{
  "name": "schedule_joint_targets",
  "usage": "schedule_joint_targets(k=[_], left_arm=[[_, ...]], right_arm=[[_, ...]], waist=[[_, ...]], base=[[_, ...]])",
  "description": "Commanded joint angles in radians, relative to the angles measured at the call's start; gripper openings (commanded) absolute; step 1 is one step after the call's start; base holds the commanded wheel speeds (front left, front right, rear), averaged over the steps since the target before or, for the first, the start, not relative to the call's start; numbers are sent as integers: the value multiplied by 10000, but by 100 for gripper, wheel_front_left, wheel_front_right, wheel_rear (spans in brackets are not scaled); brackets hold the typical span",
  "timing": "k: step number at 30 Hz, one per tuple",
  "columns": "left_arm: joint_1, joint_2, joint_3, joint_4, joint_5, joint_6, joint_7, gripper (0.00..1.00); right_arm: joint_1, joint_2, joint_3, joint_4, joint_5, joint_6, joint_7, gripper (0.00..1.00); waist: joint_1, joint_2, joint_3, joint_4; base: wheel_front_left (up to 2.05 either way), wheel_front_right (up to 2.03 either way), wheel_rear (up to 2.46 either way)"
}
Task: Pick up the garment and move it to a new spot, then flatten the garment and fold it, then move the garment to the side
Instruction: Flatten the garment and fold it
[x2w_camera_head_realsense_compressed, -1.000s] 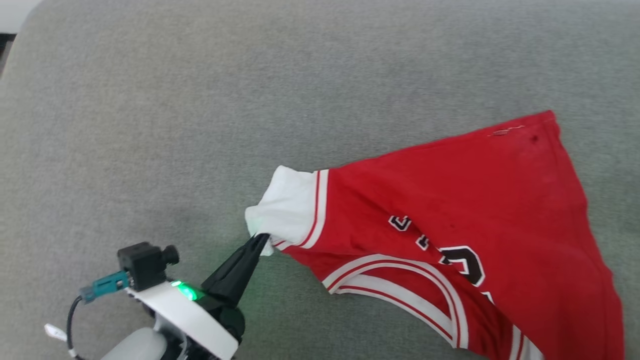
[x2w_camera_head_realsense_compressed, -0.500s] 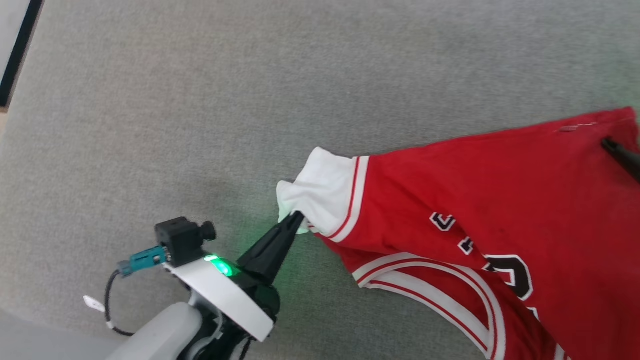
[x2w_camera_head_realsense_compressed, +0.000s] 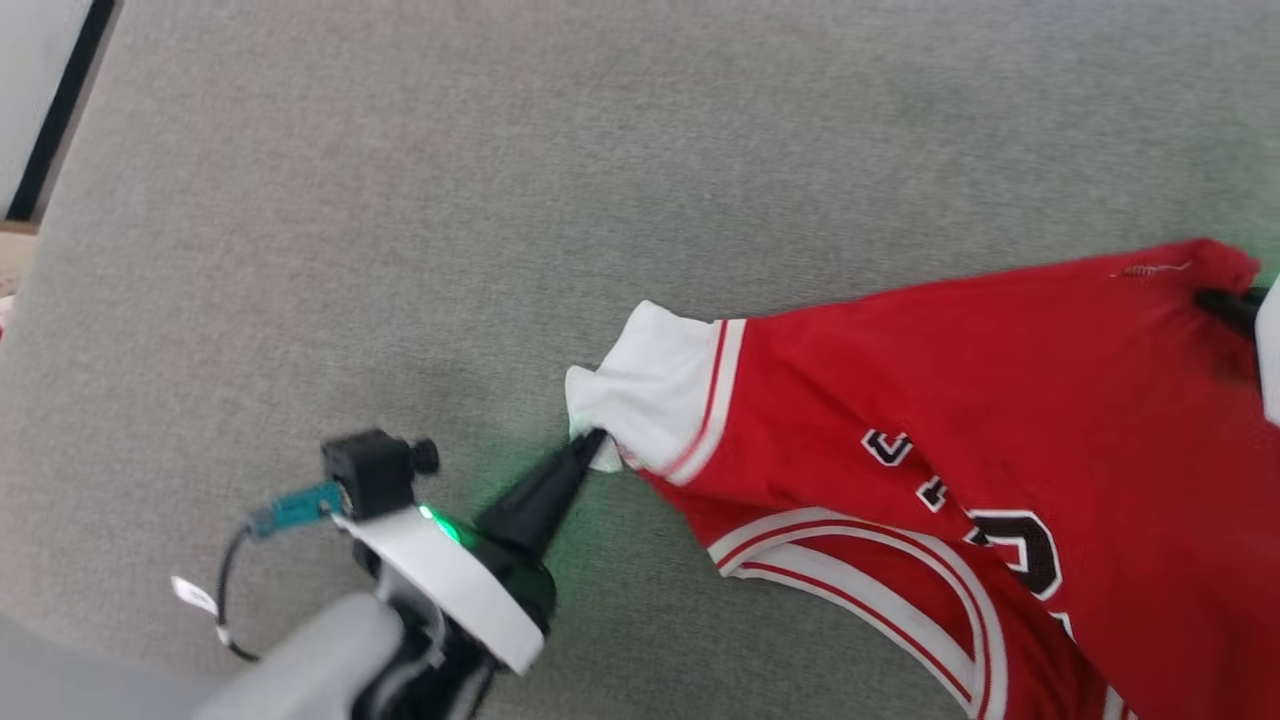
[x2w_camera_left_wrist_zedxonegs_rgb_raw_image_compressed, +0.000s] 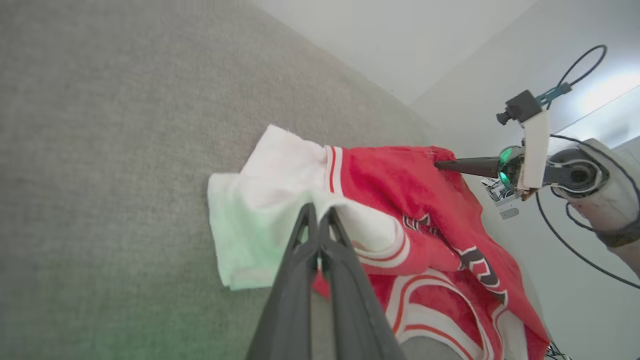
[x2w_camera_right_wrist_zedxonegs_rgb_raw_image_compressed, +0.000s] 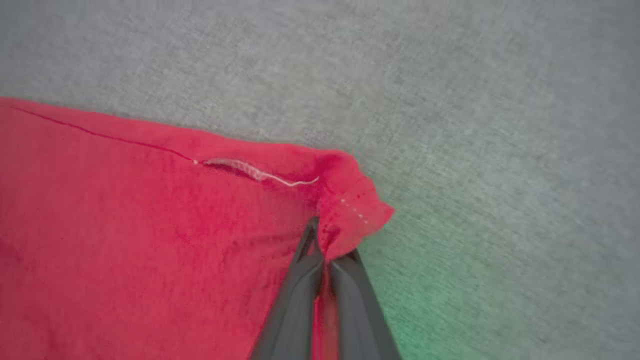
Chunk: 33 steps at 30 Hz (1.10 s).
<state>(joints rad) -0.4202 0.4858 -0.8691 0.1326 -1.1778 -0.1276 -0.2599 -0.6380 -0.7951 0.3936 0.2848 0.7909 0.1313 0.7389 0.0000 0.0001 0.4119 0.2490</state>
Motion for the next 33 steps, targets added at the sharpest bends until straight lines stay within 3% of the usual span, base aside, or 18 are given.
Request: schedule_joint_targets(k=[1, 6, 11, 18, 24, 28, 33], left_arm=[[-341, 94, 62, 99, 88, -42, -66, 0], [-1636, 240, 259, 660, 334, -41, -20, 0], [-3913, 114, 812, 1440, -178, -38, 265, 0], [-7997, 2, 1954, 4015, -203, 40, 506, 0], [-10950, -328, 2993, 5993, -34, 166, 95, 0], [-11531, -679, 3442, 6544, -265, 45, -40, 0], [-10292, -1022, 3242, 6233, -823, 2, -49, 0]], right_arm=[[-97, -26, -37, 237, -4, -13, -235, 0], [-1233, 379, -664, 875, 136, -9, -1361, 0], [-3009, 792, -1250, 1714, -202, -9, -2460, 0], [-6342, 1539, -1866, 3041, -1166, -11, -3989, 0], [-8709, 2050, -2191, 4391, -2163, -33, -5365, 0], [-9297, 2263, -2229, 5210, -2526, -34, -6041, 0], [-8365, 2419, -1564, 5890, -2269, -33, -6382, 0]], waist=[[0, -1, -115, -138], [0, -1, -207, -491], [0, -1, 11, -821], [0, -1, 682, -1357], [0, -1, 938, -1609], [0, -1, 885, -1618], [0, -1, 734, -1598]], base=[[0, 0, 0], [0, 0, 0], [0, 0, 0], [0, 0, 0], [0, 0, 0], [0, 0, 0], [0, 0, 0]])
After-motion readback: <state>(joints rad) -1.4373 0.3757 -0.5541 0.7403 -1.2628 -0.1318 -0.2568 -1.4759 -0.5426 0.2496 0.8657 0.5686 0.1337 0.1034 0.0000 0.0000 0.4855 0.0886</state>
